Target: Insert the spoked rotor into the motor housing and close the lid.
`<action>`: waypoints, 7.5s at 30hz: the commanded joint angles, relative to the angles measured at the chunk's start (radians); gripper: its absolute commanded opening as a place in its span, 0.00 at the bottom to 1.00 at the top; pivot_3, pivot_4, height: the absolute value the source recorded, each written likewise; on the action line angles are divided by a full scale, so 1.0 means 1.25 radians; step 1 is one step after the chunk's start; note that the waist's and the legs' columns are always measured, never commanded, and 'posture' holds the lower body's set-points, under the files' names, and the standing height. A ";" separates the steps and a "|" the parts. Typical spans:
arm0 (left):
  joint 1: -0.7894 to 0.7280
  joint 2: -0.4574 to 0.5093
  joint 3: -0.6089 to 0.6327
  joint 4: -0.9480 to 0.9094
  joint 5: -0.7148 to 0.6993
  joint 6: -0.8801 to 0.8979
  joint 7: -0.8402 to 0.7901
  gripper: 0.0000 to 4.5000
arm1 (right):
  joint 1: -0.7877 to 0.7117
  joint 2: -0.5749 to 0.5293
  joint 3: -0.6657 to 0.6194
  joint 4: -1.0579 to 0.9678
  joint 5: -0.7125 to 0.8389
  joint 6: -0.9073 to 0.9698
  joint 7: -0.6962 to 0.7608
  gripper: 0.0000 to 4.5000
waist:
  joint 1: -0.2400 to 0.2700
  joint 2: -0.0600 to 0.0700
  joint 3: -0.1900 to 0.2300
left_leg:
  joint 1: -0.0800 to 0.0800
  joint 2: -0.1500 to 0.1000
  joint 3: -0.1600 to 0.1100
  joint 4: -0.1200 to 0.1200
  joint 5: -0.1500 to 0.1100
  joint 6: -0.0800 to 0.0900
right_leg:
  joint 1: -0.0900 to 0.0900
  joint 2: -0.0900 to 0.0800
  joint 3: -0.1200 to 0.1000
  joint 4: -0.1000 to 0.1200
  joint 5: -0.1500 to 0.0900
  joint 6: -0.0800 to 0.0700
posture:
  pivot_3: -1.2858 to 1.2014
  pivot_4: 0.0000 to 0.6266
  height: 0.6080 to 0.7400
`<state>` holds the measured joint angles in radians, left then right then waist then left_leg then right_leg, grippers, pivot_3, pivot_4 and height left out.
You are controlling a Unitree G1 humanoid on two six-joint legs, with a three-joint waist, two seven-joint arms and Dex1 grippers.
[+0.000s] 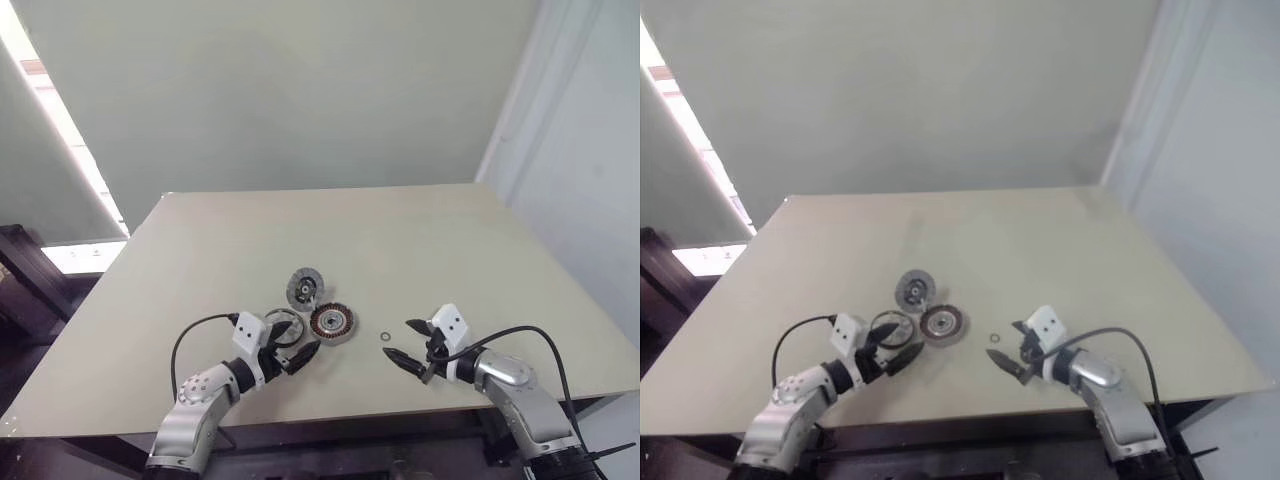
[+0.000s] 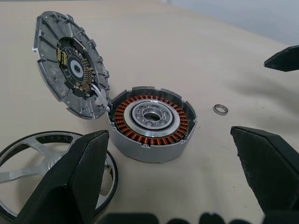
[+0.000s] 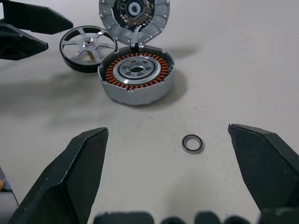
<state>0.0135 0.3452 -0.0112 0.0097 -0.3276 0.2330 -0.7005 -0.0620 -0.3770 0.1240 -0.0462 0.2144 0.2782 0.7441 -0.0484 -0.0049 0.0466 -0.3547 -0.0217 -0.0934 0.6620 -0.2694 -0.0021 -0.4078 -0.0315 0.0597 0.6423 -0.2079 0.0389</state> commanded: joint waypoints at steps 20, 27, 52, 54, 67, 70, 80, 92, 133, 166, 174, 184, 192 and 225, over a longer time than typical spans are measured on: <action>0.016 0.005 0.016 -0.052 -0.022 0.000 -0.004 0.99 | -0.025 0.016 -0.038 -0.025 0.025 0.002 -0.036 1.00 | 0.000 0.000 0.000 | 0.000 0.000 0.000 0.000 0.000 0.000 | 0.000 0.000 0.000 0.000 0.000 0.000 | 0.52 0.00 1.00; -0.001 0.014 0.022 -0.039 -0.022 0.002 -0.012 0.99 | -0.024 0.028 -0.059 -0.027 0.039 0.018 -0.072 1.00 | 0.000 0.000 0.000 | 0.000 0.000 0.000 0.000 0.000 0.000 | 0.000 0.000 0.000 0.000 0.000 0.000 | 0.52 0.00 1.00; 0.010 0.035 -0.046 -0.081 -0.029 0.058 -0.088 0.99 | -0.115 0.132 -0.010 0.139 -0.049 0.099 -0.234 1.00 | -0.001 0.000 0.000 | 0.000 0.000 0.000 0.000 0.000 0.000 | -0.001 0.000 0.000 0.000 0.000 0.000 | 0.52 0.00 1.00; 0.009 0.034 -0.049 -0.081 -0.029 0.058 -0.088 0.99 | -0.126 0.147 -0.009 0.177 -0.054 0.064 -0.234 1.00 | -0.001 0.000 0.000 | 0.000 0.000 0.000 -0.001 0.000 0.000 | -0.001 0.000 0.000 0.000 0.000 0.000 | 0.52 0.00 1.00; 0.006 0.037 -0.049 -0.080 -0.026 0.059 -0.086 0.99 | -0.160 0.182 0.019 0.318 -0.092 -0.053 -0.227 1.00 | -0.001 0.001 0.000 | 0.000 0.000 0.000 -0.001 0.000 0.000 | 0.000 0.000 0.001 0.000 0.000 0.000 | 0.52 0.00 1.00; 0.006 0.036 -0.048 -0.079 -0.025 0.058 -0.085 0.99 | -0.164 0.185 0.022 0.330 -0.098 -0.057 -0.225 1.00 | -0.001 0.001 0.000 | 0.000 0.000 0.000 -0.001 0.000 0.000 | 0.000 0.000 0.001 0.000 0.000 0.000 | 0.52 0.00 1.00; 0.010 0.035 -0.046 -0.079 -0.023 0.055 -0.080 1.00 | -0.161 0.190 0.033 0.339 -0.110 -0.043 -0.216 0.47 | -0.003 0.001 0.000 | 0.001 0.000 0.000 -0.001 0.000 0.000 | 0.000 0.001 0.001 0.000 0.000 0.000 | 0.52 0.00 1.00; 0.012 0.037 -0.034 -0.070 -0.026 0.052 -0.076 1.00 | -0.165 0.198 0.023 0.278 -0.096 -0.039 -0.210 0.16 | -0.004 0.002 0.000 | 0.001 0.000 0.000 -0.001 0.000 0.000 | 0.000 0.001 0.001 0.000 0.000 0.000 | 0.52 0.00 1.00; 0.067 0.051 0.033 -0.083 -0.022 0.019 -0.041 1.00 | -0.419 0.365 0.095 0.548 -0.159 -0.064 -0.259 0.16 | -0.005 0.004 0.001 | 0.001 0.000 -0.001 -0.002 0.000 0.000 | -0.002 0.001 0.001 0.001 0.000 0.000 | 0.52 0.00 1.00; 0.060 0.052 0.027 -0.092 -0.025 0.028 -0.038 1.00 | -0.427 0.374 0.097 0.596 -0.182 -0.063 -0.232 0.16 | -0.005 0.004 0.001 | 0.001 0.000 -0.001 -0.002 0.000 0.000 | -0.002 0.001 0.001 0.001 0.000 0.000 | 0.52 0.00 1.00; 0.055 0.051 0.025 -0.090 -0.024 0.028 -0.040 1.00 | -0.424 0.370 0.097 0.591 -0.188 -0.056 -0.230 0.16 | -0.005 0.004 0.001 | 0.001 0.000 -0.001 -0.002 0.000 0.000 | -0.002 0.001 0.001 0.001 0.000 0.000 | 0.52 0.00 1.00; 0.052 0.052 0.024 -0.087 -0.023 0.029 -0.041 1.00 | -0.417 0.366 0.102 0.576 -0.194 -0.037 -0.222 0.16 | -0.005 0.004 0.001 | 0.001 0.000 -0.001 -0.002 0.000 0.000 | -0.002 0.001 0.001 0.001 0.000 0.000 | 0.52 0.00 1.00; 0.052 0.051 0.023 -0.086 -0.022 0.027 -0.042 1.00 | -0.412 0.369 0.099 0.571 -0.193 -0.042 -0.226 0.16 | -0.005 0.004 0.001 | 0.001 0.000 -0.001 -0.002 0.000 0.000 | -0.002 0.001 0.001 0.001 0.000 0.000 | 0.52 0.00 1.00; 0.049 0.050 0.022 -0.073 -0.019 0.019 -0.046 1.00 | -0.364 0.364 0.108 0.391 -0.179 0.025 -0.213 0.38 | -0.005 0.004 0.001 | 0.000 0.000 0.000 -0.003 0.000 0.000 | -0.002 0.001 0.001 0.001 0.000 0.000 | 0.52 0.00 1.00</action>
<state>0.0943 0.4001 0.0121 -0.0650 -0.3502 0.2726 -0.7522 -0.4997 0.0780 0.2534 0.4651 -0.0024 0.3252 0.4840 -0.0548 0.0005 0.0479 -0.3542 -0.0211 -0.0940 0.6587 -0.2695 -0.0023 -0.4107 -0.0303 0.0610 0.6433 -0.2077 0.0387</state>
